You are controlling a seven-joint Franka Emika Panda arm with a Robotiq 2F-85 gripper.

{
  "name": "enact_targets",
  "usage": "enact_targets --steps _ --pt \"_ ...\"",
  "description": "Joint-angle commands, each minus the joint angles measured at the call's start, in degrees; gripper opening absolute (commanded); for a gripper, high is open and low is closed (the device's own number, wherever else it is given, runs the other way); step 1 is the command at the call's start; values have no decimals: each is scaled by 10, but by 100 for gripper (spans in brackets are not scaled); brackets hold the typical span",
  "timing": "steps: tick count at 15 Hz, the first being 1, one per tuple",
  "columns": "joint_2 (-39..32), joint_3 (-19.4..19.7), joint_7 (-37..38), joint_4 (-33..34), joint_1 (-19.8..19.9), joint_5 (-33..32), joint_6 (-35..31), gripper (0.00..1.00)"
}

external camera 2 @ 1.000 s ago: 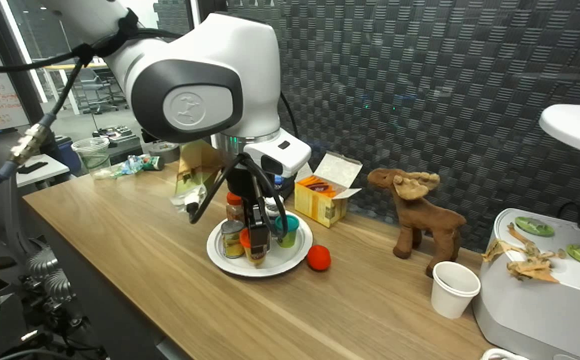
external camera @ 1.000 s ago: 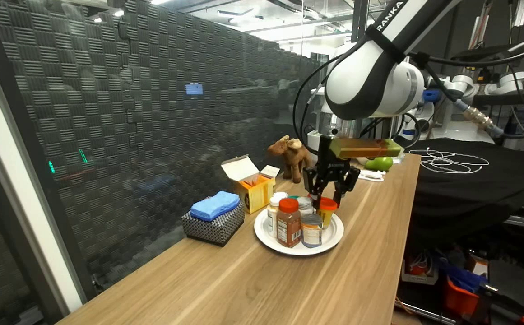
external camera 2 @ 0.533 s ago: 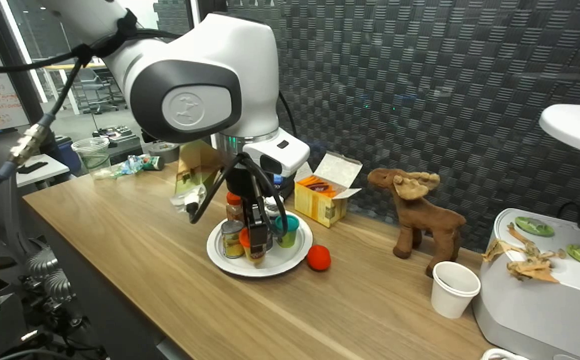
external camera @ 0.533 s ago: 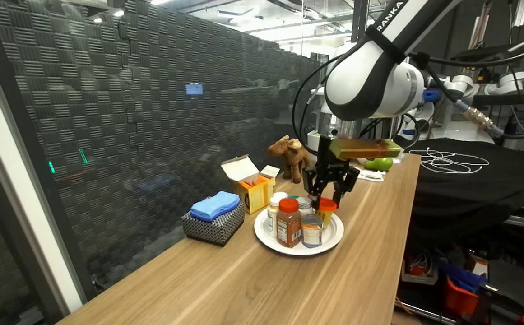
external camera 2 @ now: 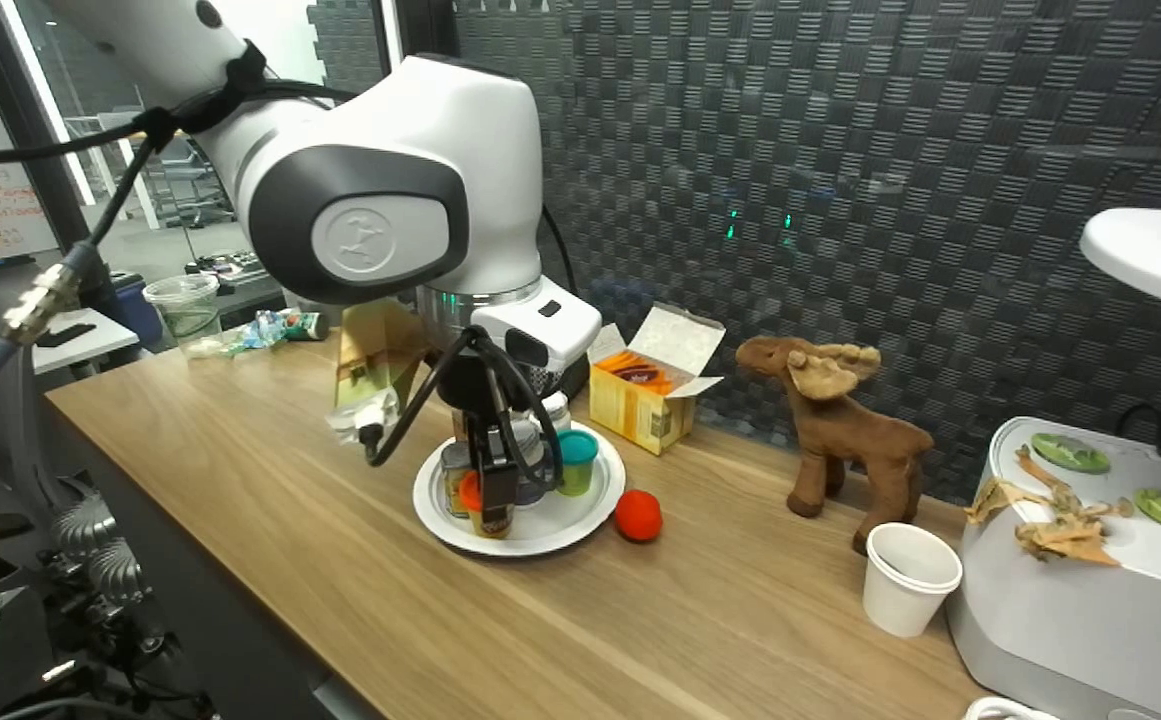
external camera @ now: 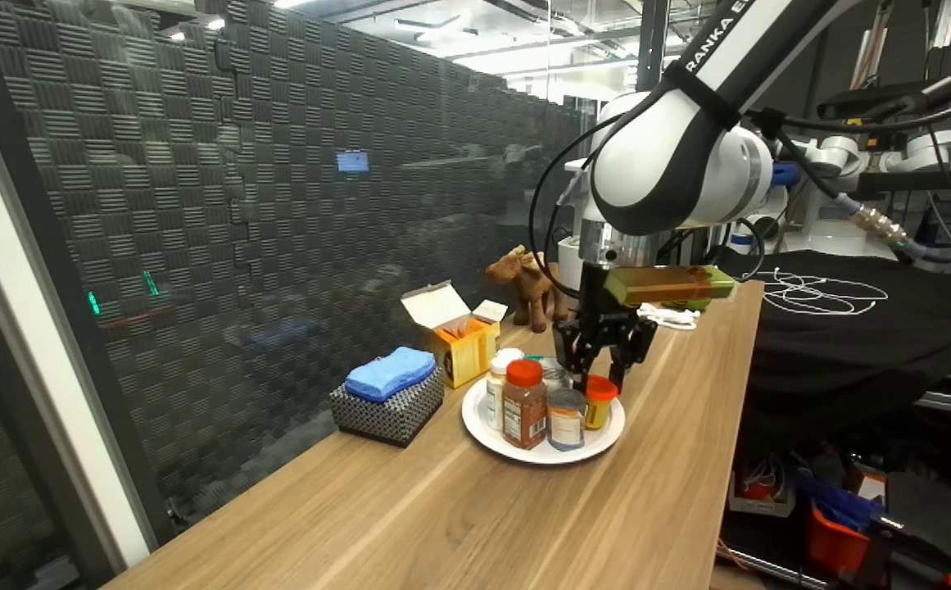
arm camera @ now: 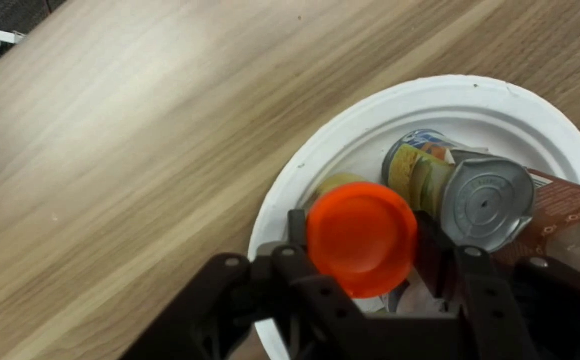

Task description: Pick up the bottles from the table and put them on the white plate.

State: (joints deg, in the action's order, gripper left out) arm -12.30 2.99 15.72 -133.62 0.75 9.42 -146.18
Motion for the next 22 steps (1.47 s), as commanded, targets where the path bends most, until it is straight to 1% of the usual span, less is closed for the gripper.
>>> enact_targets --steps 1,2,3,4,5,6,7,13,18,20,21,22 --pt "7 -2 -7 -5 -1 -5 -8 57" --pt "8 0 -5 -5 -1 -7 -9 73" --pt "9 0 -5 -7 0 -6 -11 82" --pt "10 1 -4 -9 0 -7 -14 83" --pt "11 3 -2 -10 0 -7 -17 88" --pt "14 4 -1 -13 1 -8 -20 97" --pt "18 7 1 -16 1 -10 -23 100" --pt "49 23 13 -29 5 -19 -47 100" --pt "69 40 45 -19 9 -54 -43 100" --pt "58 43 60 -4 15 -46 -40 100" --pt "45 40 60 7 20 -23 -40 100" --pt "31 41 66 18 23 -15 -42 100"
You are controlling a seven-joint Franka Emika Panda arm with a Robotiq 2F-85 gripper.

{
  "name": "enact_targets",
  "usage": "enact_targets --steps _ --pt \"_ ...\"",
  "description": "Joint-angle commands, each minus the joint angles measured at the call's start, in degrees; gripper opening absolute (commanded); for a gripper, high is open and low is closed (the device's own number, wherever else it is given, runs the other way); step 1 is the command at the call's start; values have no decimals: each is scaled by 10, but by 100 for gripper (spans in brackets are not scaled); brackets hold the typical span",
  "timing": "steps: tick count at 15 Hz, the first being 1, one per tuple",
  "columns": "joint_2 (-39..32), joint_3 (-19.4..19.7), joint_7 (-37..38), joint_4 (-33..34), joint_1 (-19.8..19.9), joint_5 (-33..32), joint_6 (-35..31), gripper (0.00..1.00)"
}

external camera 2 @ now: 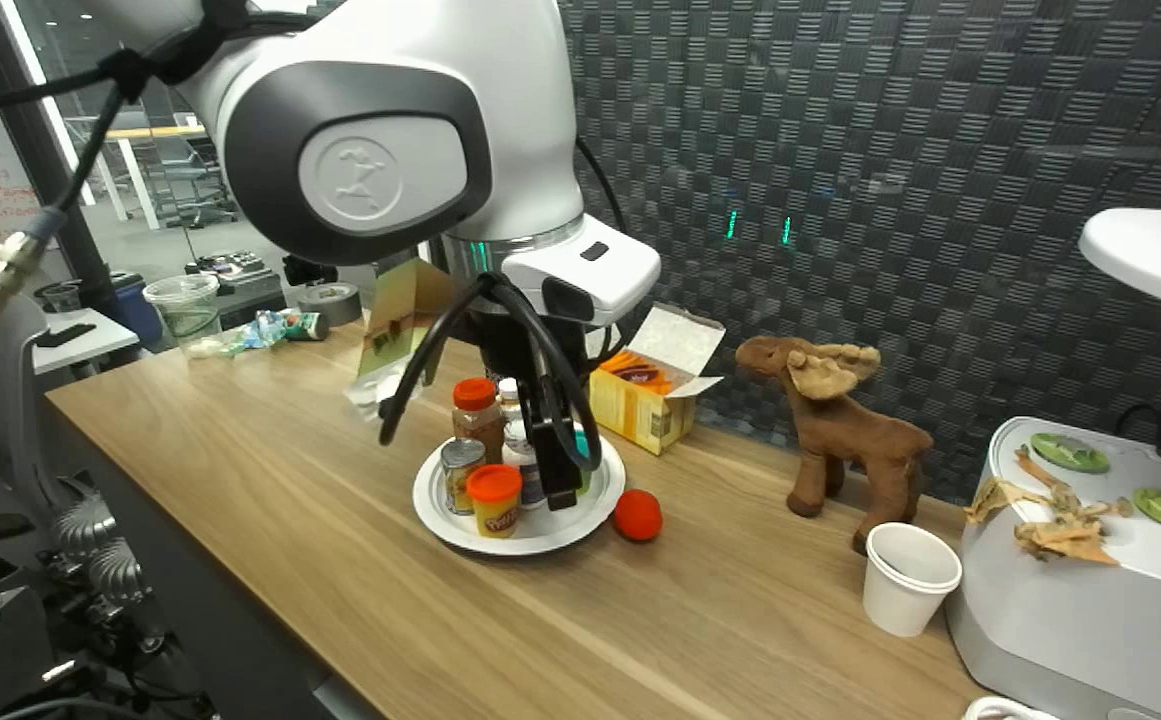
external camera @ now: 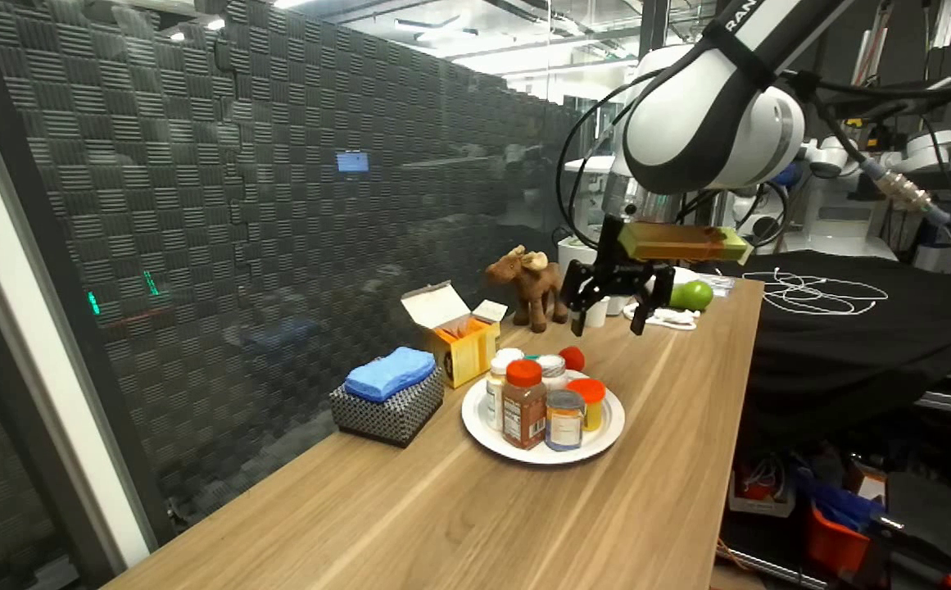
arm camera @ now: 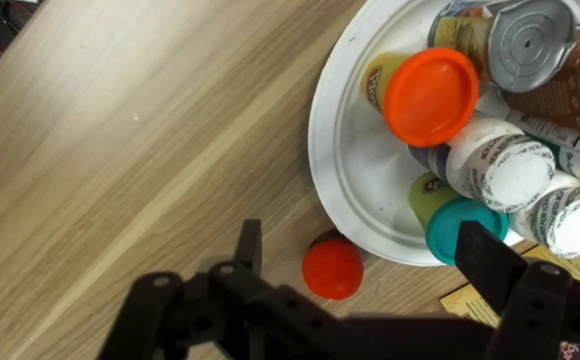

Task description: Pick up the bottles from the table and put them on the white plate.

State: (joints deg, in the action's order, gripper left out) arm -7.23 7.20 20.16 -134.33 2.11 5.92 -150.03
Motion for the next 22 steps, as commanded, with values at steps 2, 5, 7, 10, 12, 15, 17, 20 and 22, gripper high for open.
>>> enact_targets --steps 2,5,7,10,12,15,17,20,22 --pt "-52 -1 30 47 14 31 -7 100" --pt "-105 4 45 84 15 31 -9 100" --pt "-135 7 51 110 17 33 -7 100" --pt "-170 16 60 148 16 30 -1 100" --pt "-186 22 68 169 15 30 1 100" --pt "-202 23 68 193 18 35 12 100" --pt "-211 14 58 202 25 48 22 100" --pt "-222 0 49 212 30 72 39 100" --pt "-229 -4 51 221 28 81 46 100"
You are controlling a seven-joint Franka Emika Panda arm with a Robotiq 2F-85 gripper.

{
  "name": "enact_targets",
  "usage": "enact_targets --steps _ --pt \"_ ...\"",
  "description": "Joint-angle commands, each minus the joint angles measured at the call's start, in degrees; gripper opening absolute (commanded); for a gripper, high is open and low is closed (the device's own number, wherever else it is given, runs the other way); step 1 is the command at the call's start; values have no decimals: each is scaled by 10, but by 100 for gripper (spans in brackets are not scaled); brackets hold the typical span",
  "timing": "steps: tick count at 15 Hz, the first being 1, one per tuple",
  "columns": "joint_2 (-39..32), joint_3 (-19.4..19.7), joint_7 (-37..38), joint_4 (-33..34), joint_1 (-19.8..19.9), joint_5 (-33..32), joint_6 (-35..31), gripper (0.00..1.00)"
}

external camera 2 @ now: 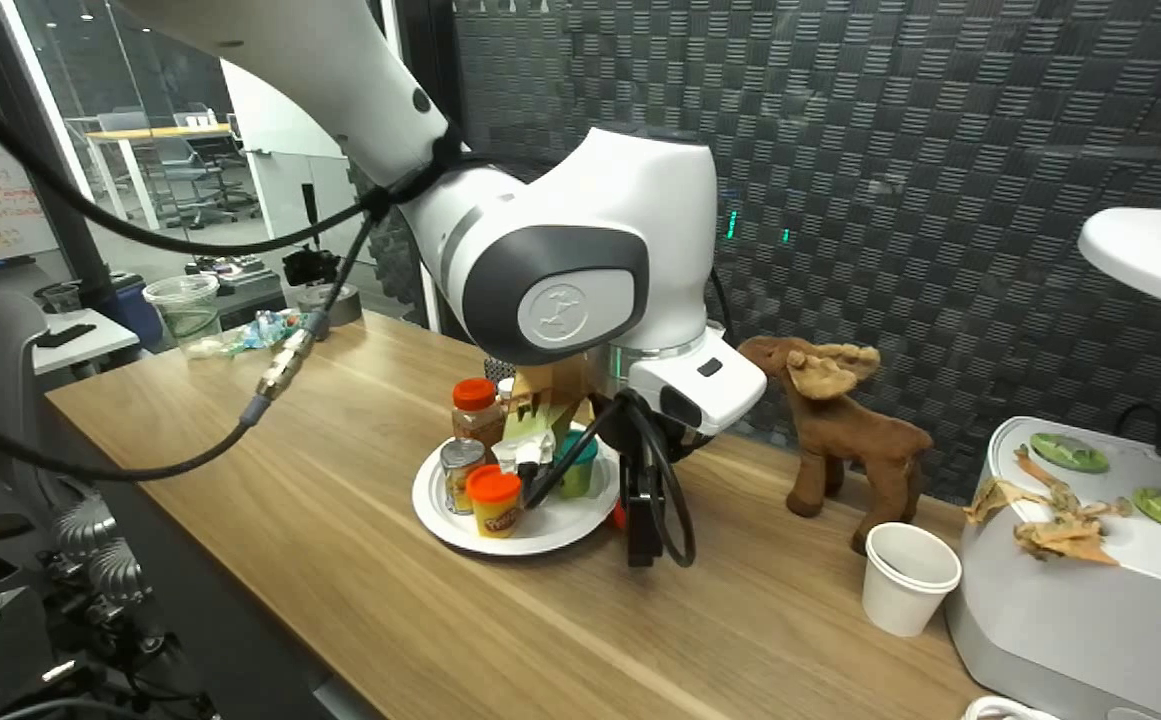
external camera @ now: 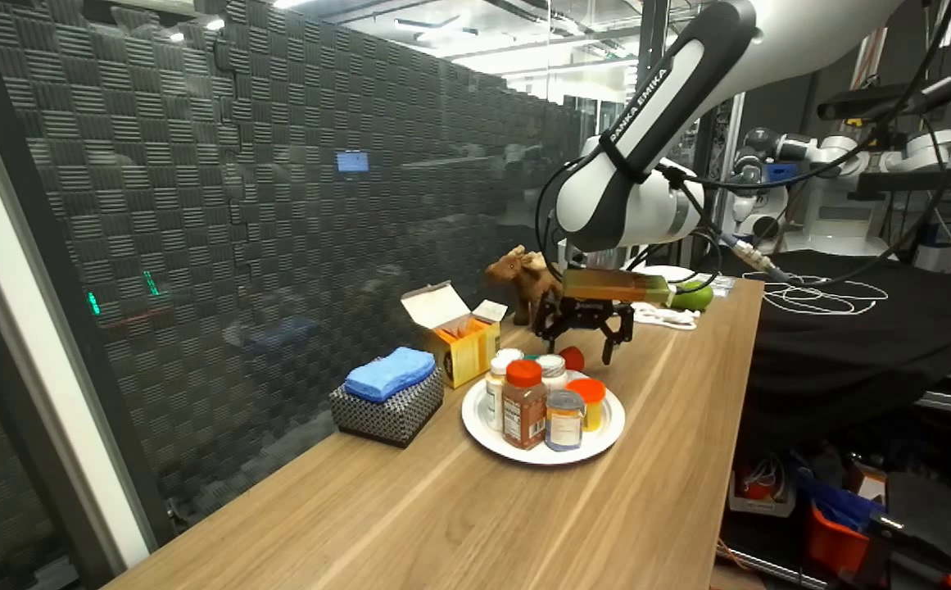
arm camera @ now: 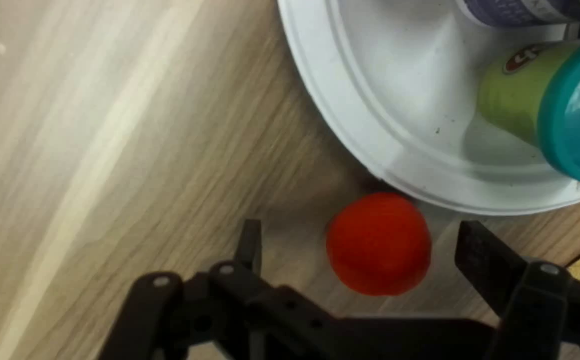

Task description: Pick up the bottles from the table and put them on the white plate.

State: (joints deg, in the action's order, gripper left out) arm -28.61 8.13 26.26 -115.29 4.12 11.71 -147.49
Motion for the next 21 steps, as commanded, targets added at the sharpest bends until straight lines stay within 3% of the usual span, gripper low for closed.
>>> enact_targets --steps 1,8,9,11,16,17,21 --pt "-19 -12 -7 35 5 23 22 100" --pt "-38 4 5 56 -1 11 19 99" --pt "-37 2 3 55 1 16 19 74" --pt "-31 1 3 48 -1 16 18 70" --pt "-4 3 7 25 -5 14 18 30" --pt "1 5 10 22 -7 12 20 25" --pt "34 17 24 1 -17 -1 18 25"
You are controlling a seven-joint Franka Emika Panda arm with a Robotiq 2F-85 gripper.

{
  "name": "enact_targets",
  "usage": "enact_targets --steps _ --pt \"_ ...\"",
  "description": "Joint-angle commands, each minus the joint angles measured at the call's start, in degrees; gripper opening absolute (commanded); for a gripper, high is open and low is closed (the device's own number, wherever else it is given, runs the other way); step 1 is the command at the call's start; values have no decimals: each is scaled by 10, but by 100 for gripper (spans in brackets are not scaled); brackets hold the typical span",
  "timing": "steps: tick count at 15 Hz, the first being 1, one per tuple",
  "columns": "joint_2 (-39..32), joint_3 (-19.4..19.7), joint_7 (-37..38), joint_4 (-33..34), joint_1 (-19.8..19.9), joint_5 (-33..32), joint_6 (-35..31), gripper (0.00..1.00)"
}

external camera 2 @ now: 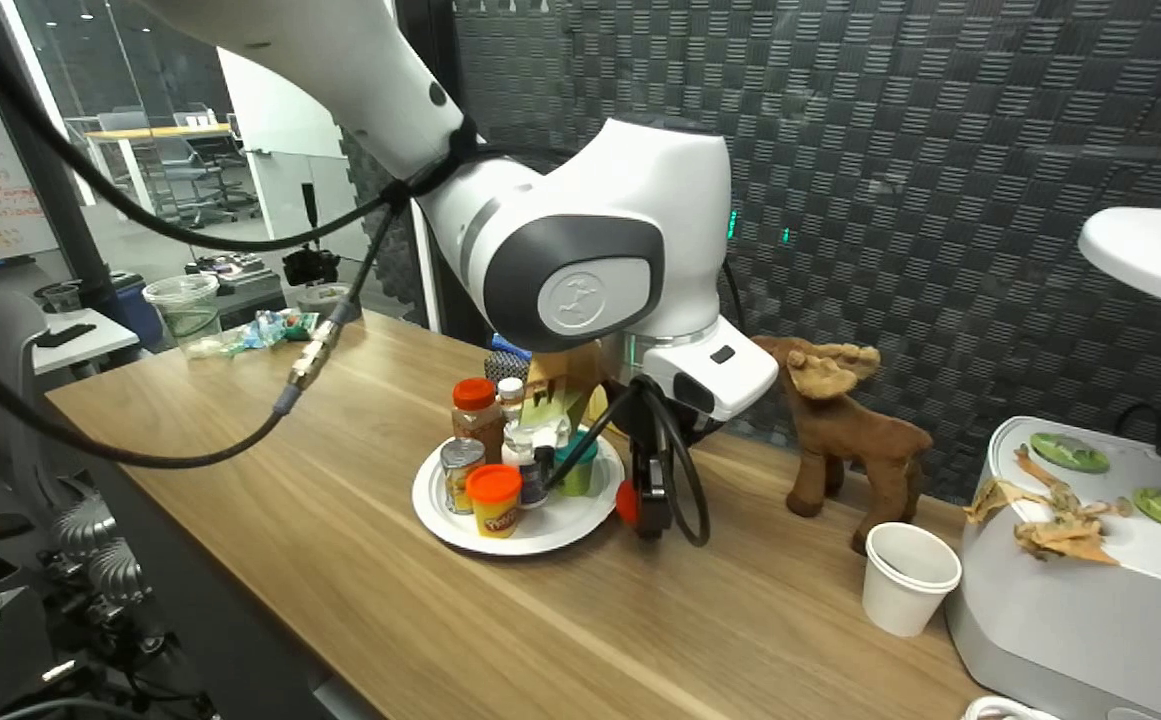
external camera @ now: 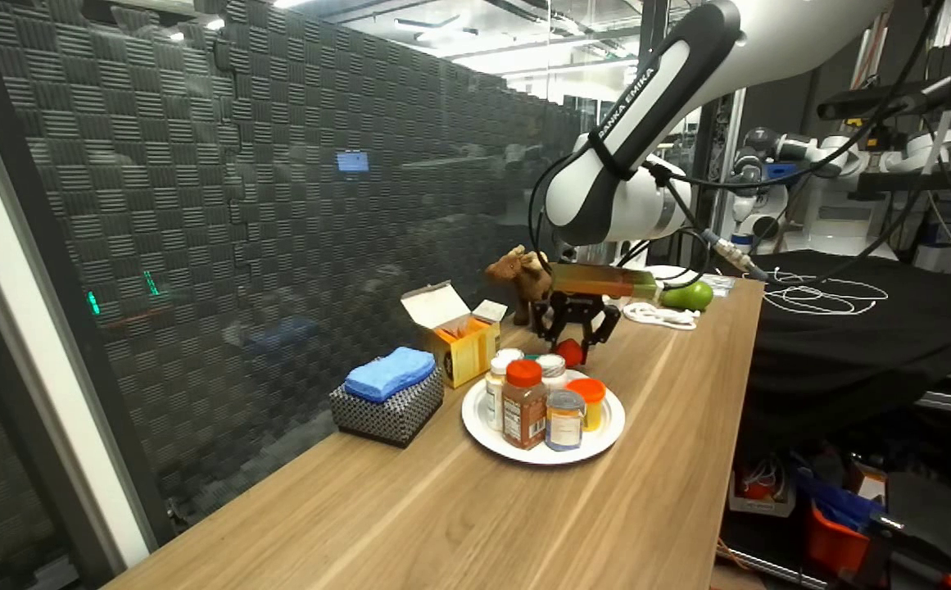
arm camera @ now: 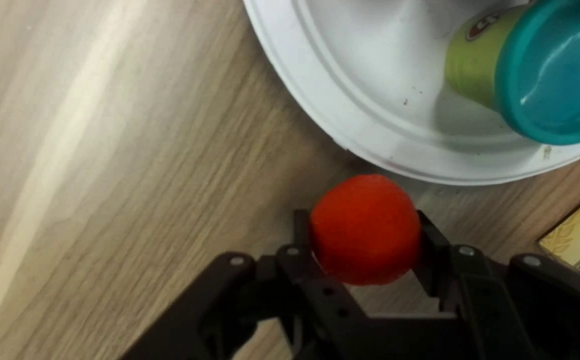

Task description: Pick up the bottles from the table and put them on the white plate.

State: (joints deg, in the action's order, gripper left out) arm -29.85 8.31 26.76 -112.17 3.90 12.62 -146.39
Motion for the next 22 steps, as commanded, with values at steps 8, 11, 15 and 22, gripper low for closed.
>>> enact_targets --steps 8,11,15,22 --pt "141 -7 15 -115 -21 13 -5 25" --pt "154 -26 8 -139 -23 23 -4 25" --pt "155 -40 7 -160 -30 19 -15 25" --pt "165 -33 22 -178 -34 9 -50 25"
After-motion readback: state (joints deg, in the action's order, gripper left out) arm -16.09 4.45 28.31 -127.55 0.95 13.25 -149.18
